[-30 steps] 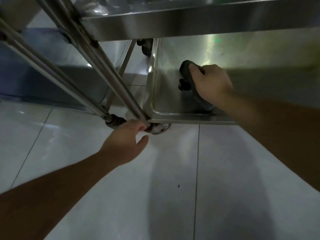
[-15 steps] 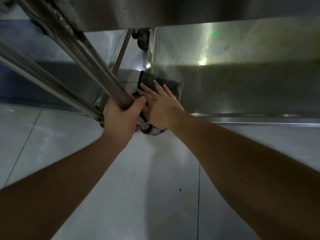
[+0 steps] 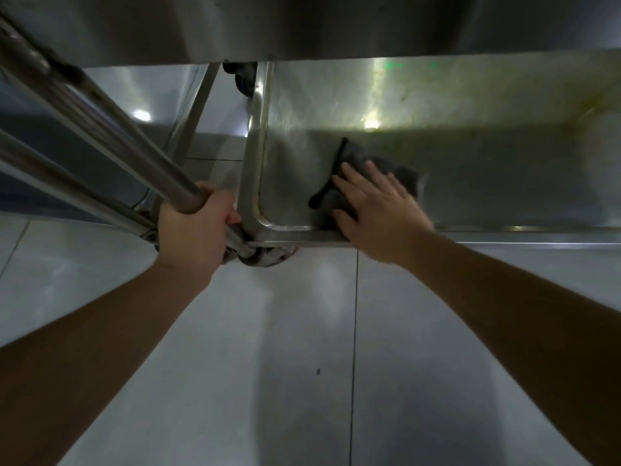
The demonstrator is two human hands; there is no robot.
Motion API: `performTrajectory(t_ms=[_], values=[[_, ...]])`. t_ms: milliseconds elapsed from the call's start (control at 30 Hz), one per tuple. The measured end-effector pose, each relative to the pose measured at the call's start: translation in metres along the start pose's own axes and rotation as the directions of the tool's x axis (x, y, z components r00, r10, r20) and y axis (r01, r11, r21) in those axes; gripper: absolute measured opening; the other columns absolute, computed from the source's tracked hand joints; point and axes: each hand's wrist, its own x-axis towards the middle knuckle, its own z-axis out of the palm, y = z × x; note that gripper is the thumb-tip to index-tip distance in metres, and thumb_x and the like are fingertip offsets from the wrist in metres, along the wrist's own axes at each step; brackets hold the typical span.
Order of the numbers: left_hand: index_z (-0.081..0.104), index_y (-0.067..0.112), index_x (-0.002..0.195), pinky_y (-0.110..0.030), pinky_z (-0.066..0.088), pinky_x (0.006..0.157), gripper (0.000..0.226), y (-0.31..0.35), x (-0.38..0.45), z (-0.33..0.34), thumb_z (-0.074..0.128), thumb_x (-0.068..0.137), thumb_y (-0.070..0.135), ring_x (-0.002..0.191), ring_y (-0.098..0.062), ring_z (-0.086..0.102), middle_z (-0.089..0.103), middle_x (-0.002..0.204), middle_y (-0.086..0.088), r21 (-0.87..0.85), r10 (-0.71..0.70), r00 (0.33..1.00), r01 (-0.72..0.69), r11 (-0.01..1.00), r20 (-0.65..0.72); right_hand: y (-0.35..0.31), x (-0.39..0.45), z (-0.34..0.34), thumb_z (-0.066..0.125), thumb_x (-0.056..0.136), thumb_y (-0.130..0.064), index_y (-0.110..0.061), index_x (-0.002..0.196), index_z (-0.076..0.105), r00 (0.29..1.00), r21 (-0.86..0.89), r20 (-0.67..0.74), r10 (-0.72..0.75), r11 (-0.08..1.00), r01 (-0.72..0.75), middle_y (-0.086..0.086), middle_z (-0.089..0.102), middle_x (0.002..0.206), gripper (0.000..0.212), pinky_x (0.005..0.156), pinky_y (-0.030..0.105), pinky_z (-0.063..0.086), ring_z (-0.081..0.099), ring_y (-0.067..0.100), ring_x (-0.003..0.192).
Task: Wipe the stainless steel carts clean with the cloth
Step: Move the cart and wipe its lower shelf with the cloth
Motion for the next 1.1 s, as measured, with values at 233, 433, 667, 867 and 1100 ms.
performTrajectory(t_ms=[233, 433, 667, 867, 1100], values=[[0.06, 0.029, 0.055, -0.04, 0.048, 0.069, 0.016, -0.006, 0.005, 0.0, 0.068, 0.069, 0.025, 0.061, -0.018, 0.055, 0.055, 0.057, 0.007, -0.079, 0.025, 1.0, -0.026, 0.997, -0.012, 0.122, -0.067, -0.033, 0.019, 0.095, -0.069, -0.036, 0.166, 0.014, 0.86, 0.097, -0.057, 0.507, 0.86, -0.5, -0.014, 0.004, 0.175, 0.078, 0.13, 0.047, 0.002, -0.003, 0.018, 0.162], [0.058, 0.027, 0.052, -0.044, 0.046, 0.069, 0.019, -0.013, 0.009, 0.002, 0.064, 0.07, 0.024, 0.061, -0.022, 0.055, 0.054, 0.053, 0.007, -0.081, 0.065, 0.996, -0.069, 0.994, -0.053, 0.063, -0.015, -0.021, 0.02, 0.103, -0.051, -0.026, 0.168, 0.008, 0.716, 0.168, -0.072, 0.695, 0.716, -0.678, -0.009, -0.003, 0.176, 0.071, 0.13, 0.051, -0.003, -0.01, 0.027, 0.161], [0.056, 0.008, 0.073, -0.055, 0.049, 0.066, 0.02, -0.008, 0.008, 0.004, 0.064, 0.089, 0.002, 0.065, -0.033, 0.055, 0.054, 0.069, -0.015, -0.096, 0.01, 0.999, -0.015, 0.995, -0.05, -0.108, 0.087, 0.01, 0.021, 0.108, -0.05, -0.027, 0.168, 0.014, 0.999, 0.067, -0.023, 0.041, 0.997, -0.04, -0.007, 0.005, 0.176, 0.065, 0.125, 0.049, -0.011, -0.009, 0.03, 0.161], [0.052, 0.008, 0.068, -0.054, 0.05, 0.066, 0.027, -0.008, 0.009, 0.003, 0.06, 0.091, -0.003, 0.062, -0.029, 0.054, 0.055, 0.066, -0.011, -0.046, 0.045, 0.999, -0.046, 0.998, -0.023, -0.085, 0.091, 0.006, 0.023, 0.106, -0.056, -0.034, 0.166, 0.018, 0.985, 0.007, 0.007, -0.172, 0.985, 0.172, -0.013, 0.011, 0.174, 0.065, 0.127, 0.044, -0.004, -0.001, 0.02, 0.162], [0.053, 0.022, 0.057, -0.033, 0.047, 0.059, 0.025, -0.01, 0.01, 0.0, 0.063, 0.077, 0.011, 0.058, -0.016, 0.056, 0.055, 0.059, -0.003, -0.06, 0.08, 0.997, -0.08, 0.995, 0.003, 0.129, 0.024, -0.044, 0.034, 0.099, -0.05, -0.018, 0.152, 0.046, 0.889, 0.085, -0.191, 0.417, 0.909, -0.408, 0.009, 0.04, 0.163, 0.063, 0.125, 0.053, 0.025, 0.033, 0.038, 0.15]])
